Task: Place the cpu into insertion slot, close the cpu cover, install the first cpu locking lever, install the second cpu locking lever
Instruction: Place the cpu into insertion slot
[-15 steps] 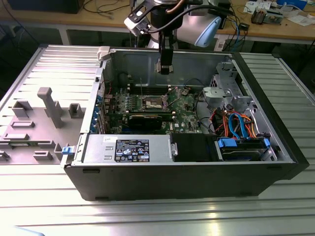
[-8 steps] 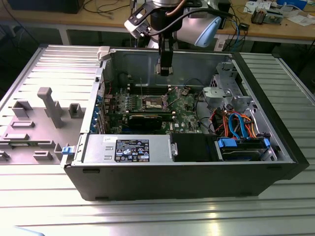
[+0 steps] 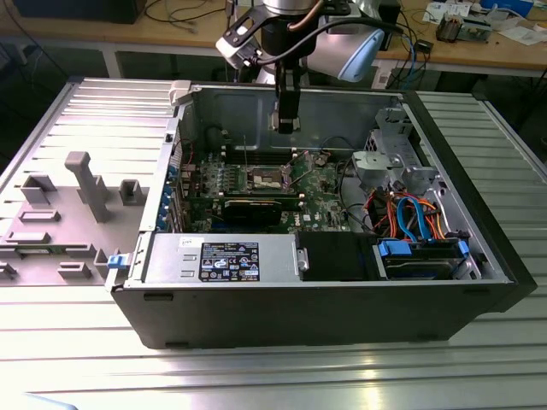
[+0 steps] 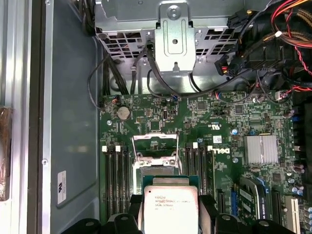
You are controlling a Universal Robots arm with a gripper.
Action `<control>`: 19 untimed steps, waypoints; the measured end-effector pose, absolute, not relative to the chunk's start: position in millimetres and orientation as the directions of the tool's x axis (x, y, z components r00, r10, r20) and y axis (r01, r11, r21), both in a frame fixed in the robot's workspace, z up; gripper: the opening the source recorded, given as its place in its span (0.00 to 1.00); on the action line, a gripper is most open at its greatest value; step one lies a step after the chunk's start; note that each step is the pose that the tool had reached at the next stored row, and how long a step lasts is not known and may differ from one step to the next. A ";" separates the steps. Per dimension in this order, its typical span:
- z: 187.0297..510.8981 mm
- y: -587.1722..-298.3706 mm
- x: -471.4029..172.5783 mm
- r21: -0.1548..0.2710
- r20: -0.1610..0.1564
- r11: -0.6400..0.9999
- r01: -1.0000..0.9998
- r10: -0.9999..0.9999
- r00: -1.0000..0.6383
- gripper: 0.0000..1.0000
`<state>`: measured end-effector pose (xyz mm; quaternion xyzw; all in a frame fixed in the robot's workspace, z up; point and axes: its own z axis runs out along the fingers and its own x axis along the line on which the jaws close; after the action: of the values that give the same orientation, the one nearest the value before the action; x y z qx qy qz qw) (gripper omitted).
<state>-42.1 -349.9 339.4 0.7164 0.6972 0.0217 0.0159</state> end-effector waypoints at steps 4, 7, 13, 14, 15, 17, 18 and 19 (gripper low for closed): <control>338.3 -349.9 -42.1 0.053 0.009 -0.027 0.998 1.000 0.027 0.54; 337.1 -349.9 -42.1 0.053 0.009 -0.025 0.998 1.000 0.025 0.54; 335.3 -349.9 -42.4 0.053 0.009 -0.010 0.999 1.000 0.009 0.54; 334.8 -349.9 -42.7 0.053 0.009 -0.008 0.999 1.000 0.007 0.54; 333.0 -349.8 -43.4 0.053 0.009 -0.007 0.999 1.000 0.007 0.54; 329.9 -349.6 -44.4 0.053 0.009 -0.007 0.999 1.000 0.007 0.54; 328.4 -349.6 -44.7 0.053 0.009 -0.007 0.999 1.000 0.007 0.54; 326.6 -349.4 -44.9 0.053 0.009 -0.007 0.999 1.000 0.006 0.54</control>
<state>-44.9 -349.4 326.6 0.7092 0.7045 0.0221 0.0156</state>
